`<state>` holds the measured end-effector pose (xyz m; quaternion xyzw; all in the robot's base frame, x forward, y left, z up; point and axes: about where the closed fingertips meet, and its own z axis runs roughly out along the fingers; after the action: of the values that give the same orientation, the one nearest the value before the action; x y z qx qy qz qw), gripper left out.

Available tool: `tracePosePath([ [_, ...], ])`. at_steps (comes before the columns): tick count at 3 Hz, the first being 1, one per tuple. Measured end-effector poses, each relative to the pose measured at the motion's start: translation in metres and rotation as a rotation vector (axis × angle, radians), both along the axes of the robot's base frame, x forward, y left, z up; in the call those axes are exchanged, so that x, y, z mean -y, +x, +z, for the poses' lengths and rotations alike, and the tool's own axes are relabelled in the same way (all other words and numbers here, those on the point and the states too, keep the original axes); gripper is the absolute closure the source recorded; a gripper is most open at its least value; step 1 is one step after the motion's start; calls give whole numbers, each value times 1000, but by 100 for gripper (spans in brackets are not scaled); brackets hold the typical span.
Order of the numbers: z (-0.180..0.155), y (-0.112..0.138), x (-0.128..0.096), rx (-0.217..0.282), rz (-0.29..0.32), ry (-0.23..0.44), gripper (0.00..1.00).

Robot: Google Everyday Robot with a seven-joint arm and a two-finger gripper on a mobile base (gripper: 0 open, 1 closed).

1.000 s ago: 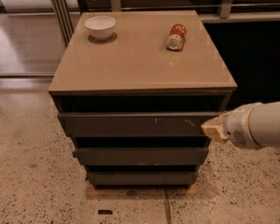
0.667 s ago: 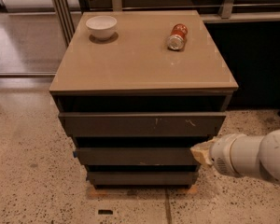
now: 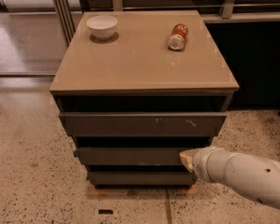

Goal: Open middle drawer

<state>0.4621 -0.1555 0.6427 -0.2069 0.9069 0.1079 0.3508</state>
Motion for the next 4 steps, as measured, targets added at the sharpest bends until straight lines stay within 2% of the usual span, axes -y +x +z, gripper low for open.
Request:
tracePosePath([
  [1, 11, 21, 1, 72, -29, 3, 100],
  [2, -13, 12, 3, 53, -87, 38, 100],
  [3, -52, 11, 5, 49, -179, 90, 100],
  [4, -83, 25, 1, 74, -246, 115, 100],
])
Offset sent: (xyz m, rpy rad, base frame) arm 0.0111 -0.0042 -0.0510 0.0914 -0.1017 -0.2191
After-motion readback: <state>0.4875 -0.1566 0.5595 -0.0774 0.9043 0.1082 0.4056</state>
